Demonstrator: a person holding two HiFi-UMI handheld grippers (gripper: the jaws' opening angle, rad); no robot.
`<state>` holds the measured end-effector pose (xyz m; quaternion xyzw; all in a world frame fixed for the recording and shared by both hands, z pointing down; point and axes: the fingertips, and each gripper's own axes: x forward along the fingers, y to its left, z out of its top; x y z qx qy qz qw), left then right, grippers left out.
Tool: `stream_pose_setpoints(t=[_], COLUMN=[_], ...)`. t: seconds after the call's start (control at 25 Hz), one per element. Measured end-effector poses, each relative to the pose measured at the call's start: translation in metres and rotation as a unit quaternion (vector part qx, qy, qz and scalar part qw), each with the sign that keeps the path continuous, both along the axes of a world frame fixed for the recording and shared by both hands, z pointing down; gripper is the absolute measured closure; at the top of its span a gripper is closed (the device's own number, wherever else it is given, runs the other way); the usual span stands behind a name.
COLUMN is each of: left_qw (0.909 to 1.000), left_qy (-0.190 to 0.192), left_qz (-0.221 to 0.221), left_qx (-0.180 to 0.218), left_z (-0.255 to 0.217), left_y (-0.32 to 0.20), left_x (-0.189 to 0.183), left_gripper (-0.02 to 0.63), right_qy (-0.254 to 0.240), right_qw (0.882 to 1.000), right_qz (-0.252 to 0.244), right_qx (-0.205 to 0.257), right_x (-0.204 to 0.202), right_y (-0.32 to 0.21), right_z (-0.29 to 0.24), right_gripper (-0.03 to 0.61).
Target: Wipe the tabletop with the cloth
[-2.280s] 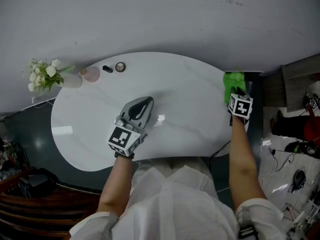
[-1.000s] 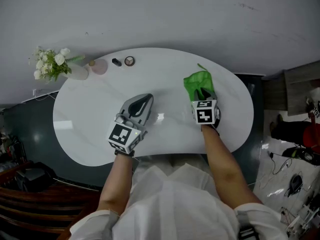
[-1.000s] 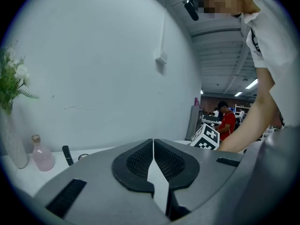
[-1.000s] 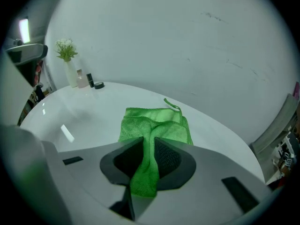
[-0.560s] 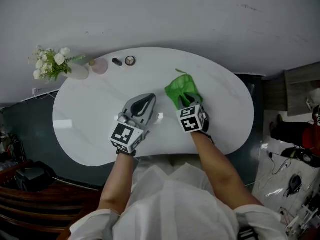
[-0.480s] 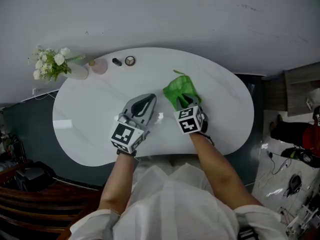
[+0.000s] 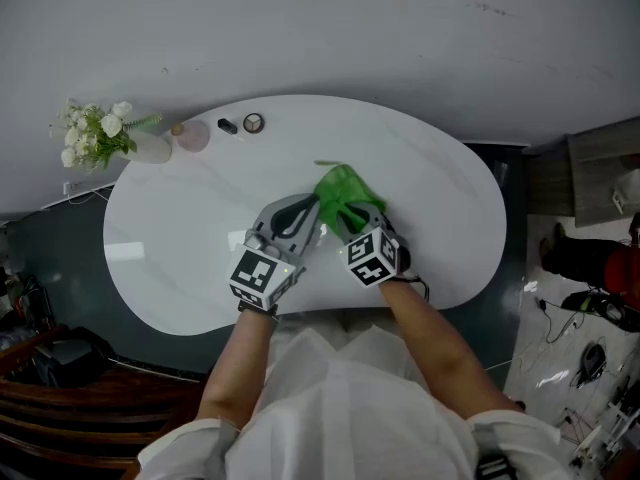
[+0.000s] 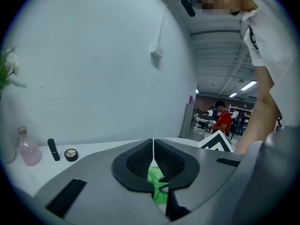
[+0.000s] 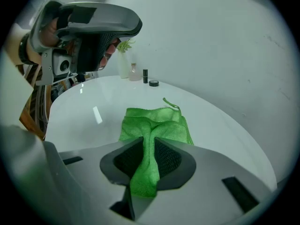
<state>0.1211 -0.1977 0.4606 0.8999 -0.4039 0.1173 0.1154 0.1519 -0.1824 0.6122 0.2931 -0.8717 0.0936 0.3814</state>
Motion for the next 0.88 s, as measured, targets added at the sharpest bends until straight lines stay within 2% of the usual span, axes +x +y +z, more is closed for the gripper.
stream_pose_setpoints(t=[0.32,0.48,0.68,0.88], left_qw=[0.9997,0.9994,0.9990,0.9986], left_qy=[-0.006,-0.007,-0.009,-0.011], left_qz=[0.024,0.031,0.041,0.050], left_qx=[-0.009,-0.010,-0.015,-0.011], left_z=[0.008,0.009,0.011,0.010], left_y=[0.006,0.006,0.008,0.006], left_x=[0.017,0.024,0.033,0.041], left_gripper=[0.595,0.595,0.595,0.595], right_qy=[-0.020,-0.019,-0.020,-0.002], right_qw=[0.998,0.995,0.984,0.969], right_qz=[0.053,0.097,0.175,0.249], right_qx=[-0.004,-0.005,-0.013,-0.008], right_x=[0.044,0.078,0.140,0.220], right_y=[0.000,-0.004,-0.006,-0.007], right_z=[0.001,0.003,0.007,0.008], right_gripper=[0.509,0.509,0.509,0.509])
